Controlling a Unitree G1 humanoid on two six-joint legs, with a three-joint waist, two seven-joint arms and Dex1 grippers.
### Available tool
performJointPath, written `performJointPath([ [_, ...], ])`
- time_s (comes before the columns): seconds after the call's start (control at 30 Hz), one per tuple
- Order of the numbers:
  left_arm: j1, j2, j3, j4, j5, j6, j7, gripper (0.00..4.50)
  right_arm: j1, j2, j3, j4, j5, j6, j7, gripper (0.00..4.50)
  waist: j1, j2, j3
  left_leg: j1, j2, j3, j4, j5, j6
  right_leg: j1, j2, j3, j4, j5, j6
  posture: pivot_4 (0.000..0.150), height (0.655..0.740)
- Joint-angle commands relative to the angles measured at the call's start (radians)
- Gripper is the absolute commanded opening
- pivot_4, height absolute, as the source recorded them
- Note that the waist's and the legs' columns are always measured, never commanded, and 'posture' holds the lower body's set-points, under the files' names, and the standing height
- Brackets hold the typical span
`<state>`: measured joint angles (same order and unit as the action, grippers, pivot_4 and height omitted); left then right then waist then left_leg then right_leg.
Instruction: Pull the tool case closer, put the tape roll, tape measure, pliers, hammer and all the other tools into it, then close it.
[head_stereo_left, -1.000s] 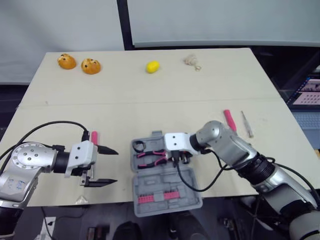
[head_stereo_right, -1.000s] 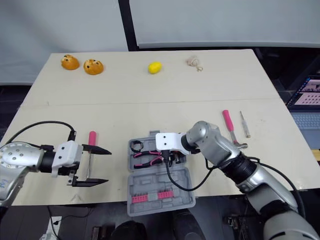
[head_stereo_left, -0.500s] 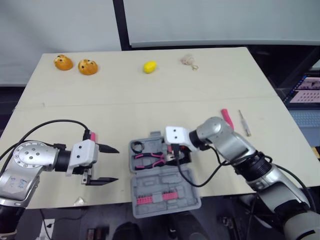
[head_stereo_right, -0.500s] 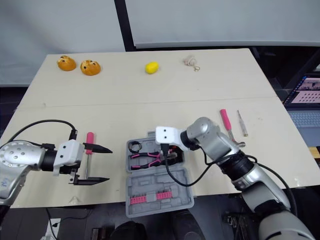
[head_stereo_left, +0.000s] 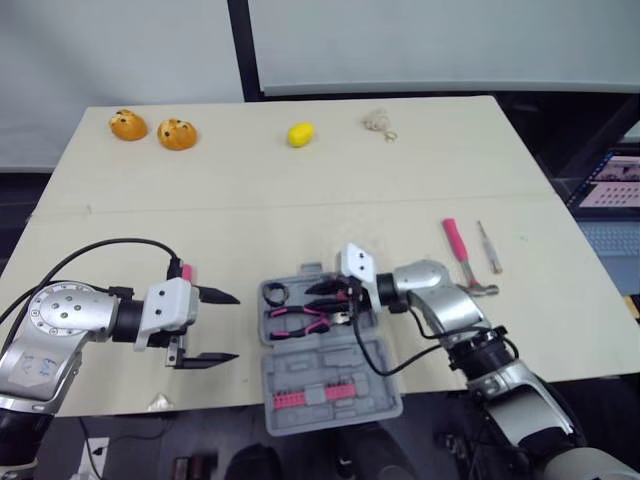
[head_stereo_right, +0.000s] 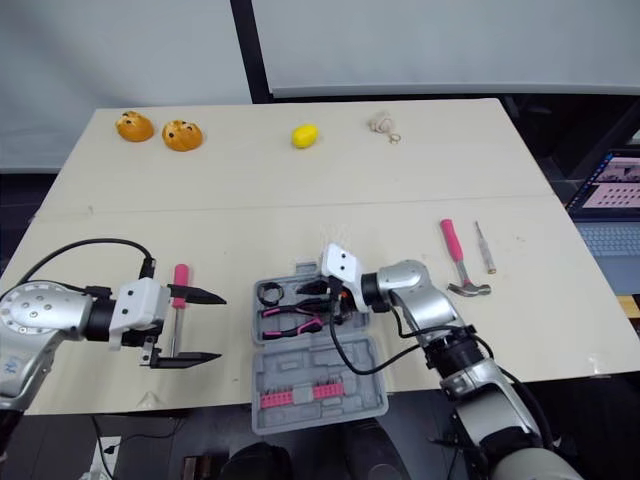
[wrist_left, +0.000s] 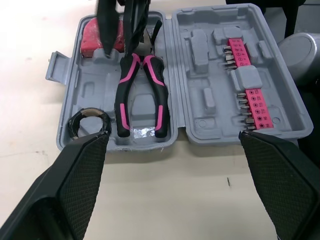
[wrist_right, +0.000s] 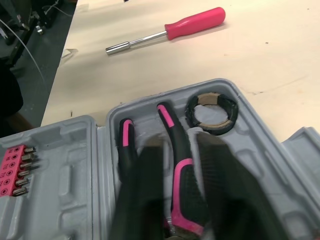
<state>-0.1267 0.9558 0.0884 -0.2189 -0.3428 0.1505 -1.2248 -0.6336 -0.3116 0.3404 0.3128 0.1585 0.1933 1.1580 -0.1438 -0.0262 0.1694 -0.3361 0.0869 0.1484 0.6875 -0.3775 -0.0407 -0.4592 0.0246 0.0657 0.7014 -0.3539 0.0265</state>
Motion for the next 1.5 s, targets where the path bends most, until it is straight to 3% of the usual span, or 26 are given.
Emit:
performJointPath([
  [0.03,-0.023,-0.003,-0.001,-0.002,-0.001,-0.005,0.003,4.50,0.006,0.016,-0.018,0.021,0.003,-0.053,-0.004,0.08,0.000,0.000,0.000,0.000,0.000,0.000,0.000,0.000,0.000,0.000,0.000,0.000,0.001,0.000,0.000,0.150,0.7400],
  [0.37,-0.047,-0.003,-0.006,0.021,0.005,-0.013,-0.004,4.50,-0.003,0.002,-0.012,0.084,-0.037,-0.064,-0.028,0.08,0.000,0.000,0.000,0.000,0.000,0.000,0.003,0.000,0.000,0.000,0.000,0.000,0.004,0.000,-0.001,0.150,0.7400],
  [0.53,-0.068,-0.006,-0.020,0.036,0.010,-0.022,-0.006,4.50,0.005,-0.030,0.088,0.189,-0.204,-0.060,-0.092,0.08,0.000,0.000,-0.001,0.001,0.000,0.000,0.005,0.000,0.000,0.001,0.000,0.000,0.005,0.000,-0.001,0.150,0.7400],
  [0.77,-0.077,-0.020,-0.034,0.046,0.020,-0.034,-0.004,4.50,0.047,-0.020,0.144,0.201,-0.270,0.028,-0.136,0.08,0.011,-0.005,-0.010,0.027,0.001,-0.001,-0.002,0.000,0.000,0.029,0.000,-0.002,-0.003,-0.001,-0.001,0.150,0.7400],
  [0.83,-0.075,-0.025,-0.036,0.048,0.022,-0.038,-0.003,4.50,0.056,-0.016,0.134,0.181,-0.258,0.025,-0.145,0.08,0.015,-0.006,-0.013,0.036,0.001,-0.001,-0.006,0.000,0.000,0.038,0.000,-0.002,-0.006,-0.001,-0.002,0.150,0.7400],
  [1.0,-0.030,-0.074,-0.007,0.073,0.033,-0.056,0.057,4.50,0.085,-0.020,0.012,0.016,-0.130,0.027,-0.138,0.08,0.033,-0.006,-0.014,0.037,0.001,-0.002,-0.007,0.000,0.000,0.039,0.000,-0.002,-0.008,-0.001,-0.002,0.150,0.7400],
  [1.17,0.097,-0.108,0.076,0.018,-0.005,-0.021,0.134,4.50,0.124,-0.107,-0.142,-0.236,0.002,0.140,-0.123,0.08,0.038,-0.004,-0.012,0.024,0.001,-0.002,-0.007,0.000,0.000,0.026,-0.001,-0.002,-0.007,-0.001,-0.002,0.150,0.7400],
  [1.27,0.185,-0.171,0.194,0.006,-0.037,-0.011,0.234,4.50,0.174,-0.234,-0.280,-0.370,0.132,0.278,-0.076,0.08,0.041,-0.004,-0.012,0.013,0.001,-0.002,-0.004,0.000,0.000,0.015,-0.001,-0.002,-0.005,-0.001,-0.002,0.150,0.7400],
  [1.37,0.308,-0.219,0.330,-0.024,-0.096,0.054,0.297,4.50,0.259,-0.417,-0.407,-0.401,0.172,0.308,-0.018,1.37,0.049,-0.004,-0.012,0.013,0.001,-0.003,-0.006,-0.001,0.000,0.016,-0.001,-0.003,-0.007,-0.001,-0.002,0.150,0.7400],
  [1.5,0.480,-0.236,0.497,0.004,-0.113,0.070,0.314,4.50,0.374,-0.647,-0.565,-0.223,0.134,0.202,0.023,3.36,0.053,-0.005,-0.011,0.014,0.001,-0.003,-0.008,-0.002,0.002,0.018,-0.001,-0.002,-0.011,-0.001,-0.001,0.150,0.7400],
])
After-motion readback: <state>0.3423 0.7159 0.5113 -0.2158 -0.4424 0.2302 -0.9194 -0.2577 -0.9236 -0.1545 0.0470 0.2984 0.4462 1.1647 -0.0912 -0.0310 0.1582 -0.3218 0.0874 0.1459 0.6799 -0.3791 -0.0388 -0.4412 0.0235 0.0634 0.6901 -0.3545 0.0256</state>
